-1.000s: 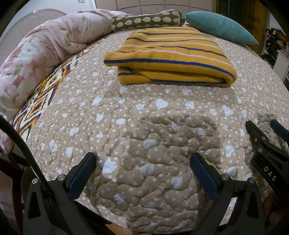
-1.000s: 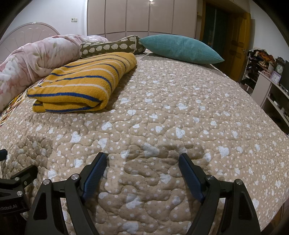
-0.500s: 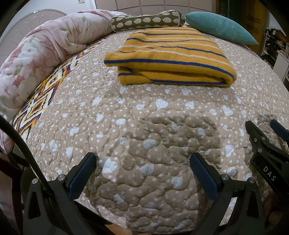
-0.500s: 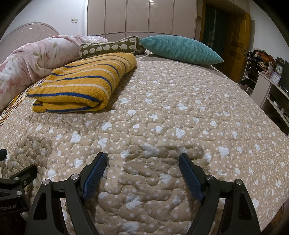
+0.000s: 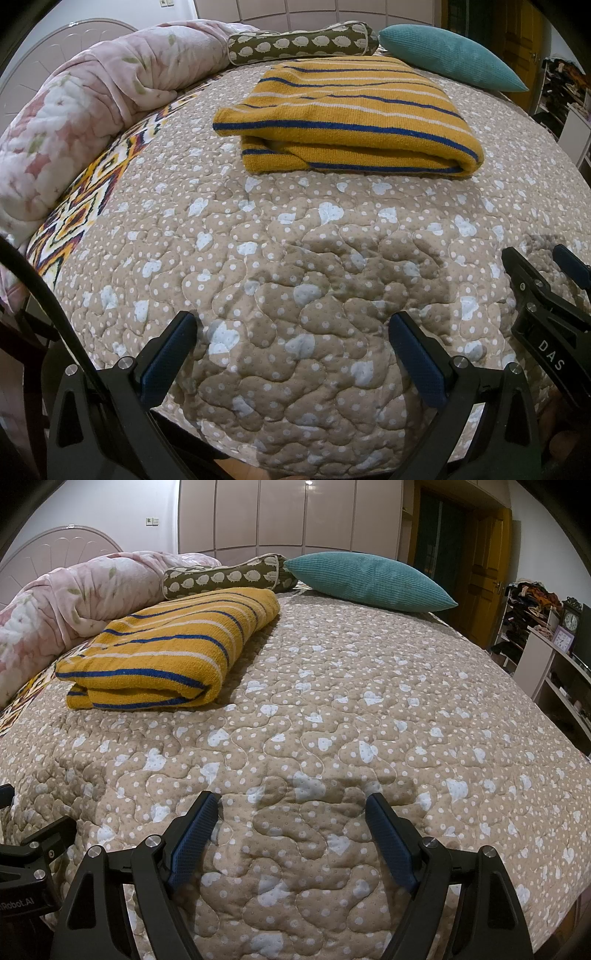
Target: Fold small clothes
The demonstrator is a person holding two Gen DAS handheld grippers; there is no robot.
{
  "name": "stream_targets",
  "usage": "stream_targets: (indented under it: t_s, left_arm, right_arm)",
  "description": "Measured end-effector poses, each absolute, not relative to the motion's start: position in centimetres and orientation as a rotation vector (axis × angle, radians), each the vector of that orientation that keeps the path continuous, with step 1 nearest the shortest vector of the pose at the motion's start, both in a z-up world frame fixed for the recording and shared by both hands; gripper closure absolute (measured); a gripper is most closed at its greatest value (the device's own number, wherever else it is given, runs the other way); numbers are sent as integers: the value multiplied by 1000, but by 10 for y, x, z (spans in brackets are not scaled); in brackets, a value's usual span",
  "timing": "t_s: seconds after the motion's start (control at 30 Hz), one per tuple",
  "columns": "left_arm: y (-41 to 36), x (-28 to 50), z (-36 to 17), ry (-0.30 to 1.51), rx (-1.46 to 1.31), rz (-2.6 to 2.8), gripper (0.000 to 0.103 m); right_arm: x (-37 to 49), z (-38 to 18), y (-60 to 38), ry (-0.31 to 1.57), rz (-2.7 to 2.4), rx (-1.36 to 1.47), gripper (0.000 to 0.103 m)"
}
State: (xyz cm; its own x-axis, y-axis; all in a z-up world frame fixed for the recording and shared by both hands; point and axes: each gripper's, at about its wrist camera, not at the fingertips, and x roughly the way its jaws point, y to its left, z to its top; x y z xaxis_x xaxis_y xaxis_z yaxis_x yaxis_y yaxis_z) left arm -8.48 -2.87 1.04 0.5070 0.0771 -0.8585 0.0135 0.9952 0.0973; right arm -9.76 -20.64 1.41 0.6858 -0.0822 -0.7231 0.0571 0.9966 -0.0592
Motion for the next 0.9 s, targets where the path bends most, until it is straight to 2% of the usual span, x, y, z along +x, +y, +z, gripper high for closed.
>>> stream_targets:
  t_s: [0.9]
  left_arm:
    - [-29, -83, 11, 1032, 95, 42, 0]
  right_arm:
    - [-89, 18, -205, 891, -113, -38, 16]
